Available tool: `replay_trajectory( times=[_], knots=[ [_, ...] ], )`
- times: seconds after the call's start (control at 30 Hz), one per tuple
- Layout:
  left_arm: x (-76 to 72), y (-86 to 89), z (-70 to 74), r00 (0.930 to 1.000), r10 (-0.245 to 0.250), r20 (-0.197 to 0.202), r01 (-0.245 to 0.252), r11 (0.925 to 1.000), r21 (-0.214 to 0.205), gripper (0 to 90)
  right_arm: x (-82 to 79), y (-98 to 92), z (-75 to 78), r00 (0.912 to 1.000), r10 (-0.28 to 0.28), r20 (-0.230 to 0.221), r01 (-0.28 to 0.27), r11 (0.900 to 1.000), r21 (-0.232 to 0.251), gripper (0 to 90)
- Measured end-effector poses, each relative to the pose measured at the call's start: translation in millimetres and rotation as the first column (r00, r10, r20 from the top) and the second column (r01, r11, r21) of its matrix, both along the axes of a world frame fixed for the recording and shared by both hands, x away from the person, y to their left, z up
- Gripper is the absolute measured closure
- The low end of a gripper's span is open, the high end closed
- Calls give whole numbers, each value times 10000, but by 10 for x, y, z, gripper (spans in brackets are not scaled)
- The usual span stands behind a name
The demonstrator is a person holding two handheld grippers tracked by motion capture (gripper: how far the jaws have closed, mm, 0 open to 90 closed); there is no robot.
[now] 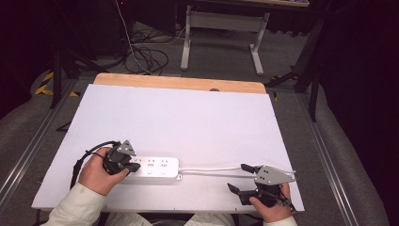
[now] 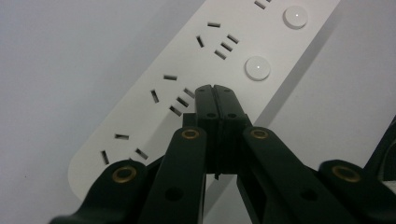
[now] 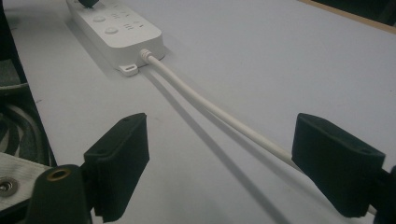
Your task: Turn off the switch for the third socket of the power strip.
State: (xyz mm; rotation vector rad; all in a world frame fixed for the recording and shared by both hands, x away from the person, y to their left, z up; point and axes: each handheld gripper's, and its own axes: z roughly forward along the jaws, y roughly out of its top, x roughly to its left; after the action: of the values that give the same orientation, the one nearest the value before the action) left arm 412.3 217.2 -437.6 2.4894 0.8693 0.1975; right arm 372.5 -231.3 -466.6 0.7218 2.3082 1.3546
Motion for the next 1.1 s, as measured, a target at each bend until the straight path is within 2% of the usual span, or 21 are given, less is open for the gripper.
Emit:
replay_trajectory(
  times=[0.3,0.5,0.8,1.1],
  knots=[
    [-5,-4,-14,10000,27,19,-27,10000,11,900,-1,-1,0,10000,27,-9,-27,10000,4,189],
    [-12,-14,-22,10000,32,41,-33,9999,167,900,-2,-6,2,10000,-8,-12,8,10000,53,189],
    [-42,-15,-37,9997,190,169,-191,9998,55,900,-1,-38,11,10000,-70,-17,71,9997,222,189],
    [-105,-73,-42,9974,254,675,-285,9986,444,900,-5,-40,16,10000,-91,-7,92,9997,220,189]
  ],
)
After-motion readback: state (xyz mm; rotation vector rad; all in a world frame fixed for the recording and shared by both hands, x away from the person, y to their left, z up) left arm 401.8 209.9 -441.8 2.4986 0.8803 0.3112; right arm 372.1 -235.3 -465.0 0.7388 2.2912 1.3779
